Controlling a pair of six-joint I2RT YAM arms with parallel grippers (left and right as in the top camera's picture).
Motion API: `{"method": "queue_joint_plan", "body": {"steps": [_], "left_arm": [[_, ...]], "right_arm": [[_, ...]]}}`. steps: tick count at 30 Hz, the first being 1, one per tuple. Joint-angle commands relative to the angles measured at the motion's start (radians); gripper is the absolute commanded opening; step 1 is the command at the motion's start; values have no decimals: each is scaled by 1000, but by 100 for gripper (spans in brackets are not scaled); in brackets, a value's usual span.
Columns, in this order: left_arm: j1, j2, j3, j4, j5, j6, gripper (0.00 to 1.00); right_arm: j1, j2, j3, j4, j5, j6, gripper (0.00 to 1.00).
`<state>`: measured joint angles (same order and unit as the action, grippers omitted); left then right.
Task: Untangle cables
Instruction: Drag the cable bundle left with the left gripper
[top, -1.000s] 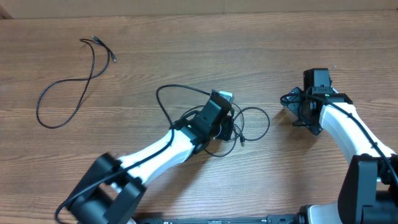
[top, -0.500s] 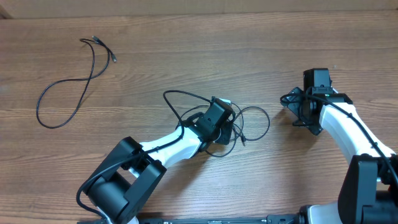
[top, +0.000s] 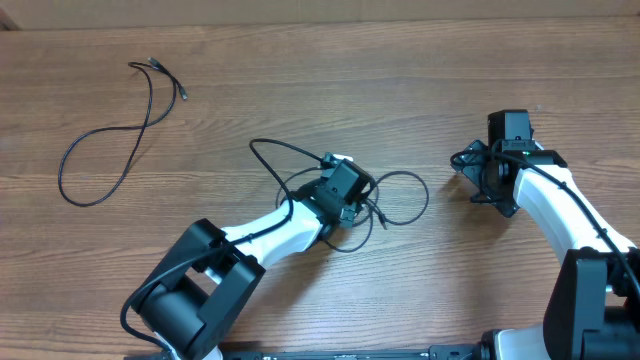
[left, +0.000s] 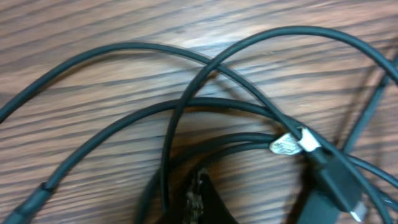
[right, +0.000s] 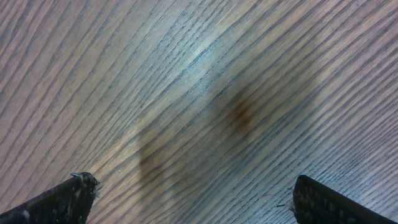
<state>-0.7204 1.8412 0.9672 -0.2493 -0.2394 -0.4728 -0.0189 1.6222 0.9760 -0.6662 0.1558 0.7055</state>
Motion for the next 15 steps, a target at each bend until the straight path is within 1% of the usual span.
{"method": "queue_joint_plan", "body": {"steps": [1, 5, 13, 14, 15], "left_arm": [[42, -5, 18, -71, -55, -9, 4], [102, -11, 65, -205, -44, -74, 4], [234, -11, 86, -322, 61, -82, 4], [253, -11, 89, -343, 71, -81, 4], [288, -11, 96, -396, 72, -80, 4]], "right_arm": [[-3, -16, 0, 6, 1, -7, 100], [-3, -16, 0, 6, 1, -6, 100], [-3, -16, 0, 6, 1, -7, 100], [-3, -16, 0, 6, 1, -7, 100], [-3, -16, 0, 6, 1, -6, 100]]}}
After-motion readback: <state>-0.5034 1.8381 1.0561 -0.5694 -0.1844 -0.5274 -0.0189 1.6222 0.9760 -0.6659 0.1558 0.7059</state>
